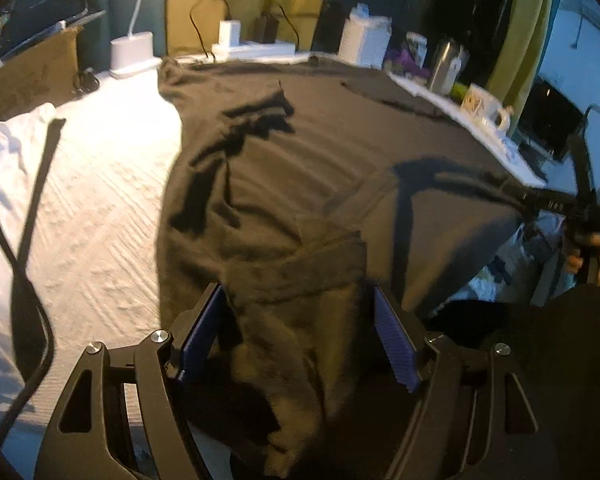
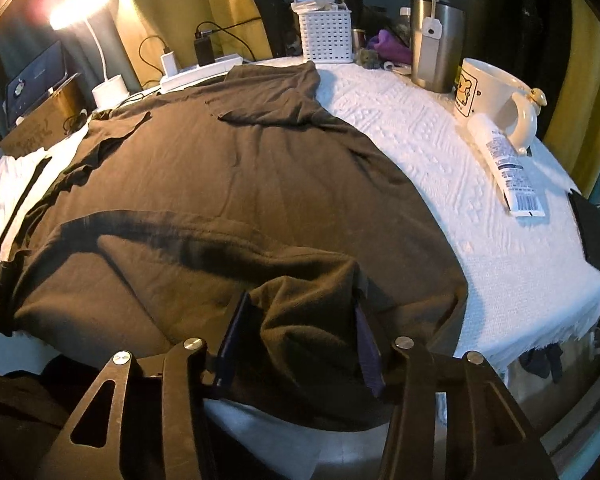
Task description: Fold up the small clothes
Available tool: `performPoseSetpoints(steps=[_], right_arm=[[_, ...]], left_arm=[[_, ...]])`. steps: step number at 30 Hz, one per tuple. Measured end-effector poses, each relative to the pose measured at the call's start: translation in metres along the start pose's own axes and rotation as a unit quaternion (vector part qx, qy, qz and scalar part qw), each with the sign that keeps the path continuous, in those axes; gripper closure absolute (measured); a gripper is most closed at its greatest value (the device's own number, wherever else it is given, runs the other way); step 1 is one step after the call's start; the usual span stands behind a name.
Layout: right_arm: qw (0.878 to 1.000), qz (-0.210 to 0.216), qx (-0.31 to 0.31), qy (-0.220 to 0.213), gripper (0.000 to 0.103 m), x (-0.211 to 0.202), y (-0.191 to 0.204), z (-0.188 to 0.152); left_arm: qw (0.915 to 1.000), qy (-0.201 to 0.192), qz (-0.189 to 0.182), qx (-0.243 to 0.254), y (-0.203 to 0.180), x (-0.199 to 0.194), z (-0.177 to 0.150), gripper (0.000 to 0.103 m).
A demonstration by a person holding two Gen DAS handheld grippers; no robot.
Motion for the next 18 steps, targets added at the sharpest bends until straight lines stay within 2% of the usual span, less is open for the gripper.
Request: performPoseSetpoints(steps=[1,2,3,4,6,8,11,18], right_arm=[[1.0,0.002,-0.005,-0.002,0.068,0.0,0.002,0.0],[1.0,0.001,-0.011,-0.004,0.074,-0.001,0.004,0.0],[1.0,-0.002,-0.016,-0.005,0.083,-0.001,0.004,0.0],[1.0,-0.002,-0.021,-0.007,0.085,-0.001,0.005,0.0],[1.0,0.0,-0.022,-0.014,0.089,-0.005,0.005,0.004],[0.999,-0.004,-0.025,-0.025,0.09,-0.011,0.004,0.01],[0.999,-0.008,-0.025,-0.046,0.091,-0.023,0.001,0.022],[0.996,-0.016,-0.032,-0.084,0.091,-0.044,-0.001,0.051]], left_arm=[[0.9999,-0.005,0.007,0.01,-0.002,0.001,0.0,0.029],[0.9998,-0.008,0.009,0.016,-0.003,0.001,0.0,0.031],[0.9998,-0.009,0.007,0.016,-0.005,0.001,0.0,0.044],[0.9998,-0.013,0.009,0.015,-0.005,0.0,0.001,0.052],[0.9998,-0.014,0.009,0.011,-0.004,-0.002,0.004,0.076],[0.9994,-0.027,0.016,0.012,-0.002,-0.008,0.01,0.087],[0.9982,-0.054,0.02,0.012,-0.002,-0.021,0.022,0.092],[0.9943,-0.101,0.034,0.003,0.007,-0.042,0.045,0.096]])
Point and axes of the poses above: each gripper's, at about its wrist camera, not at the fingertips, and x roughly the way its jaws point, y to its left, z to its top, the point moved 10 cm from there along x, roughly the way its jaws point, and after that the axes turned 8 degrees about -z, right-handed, at the moved point
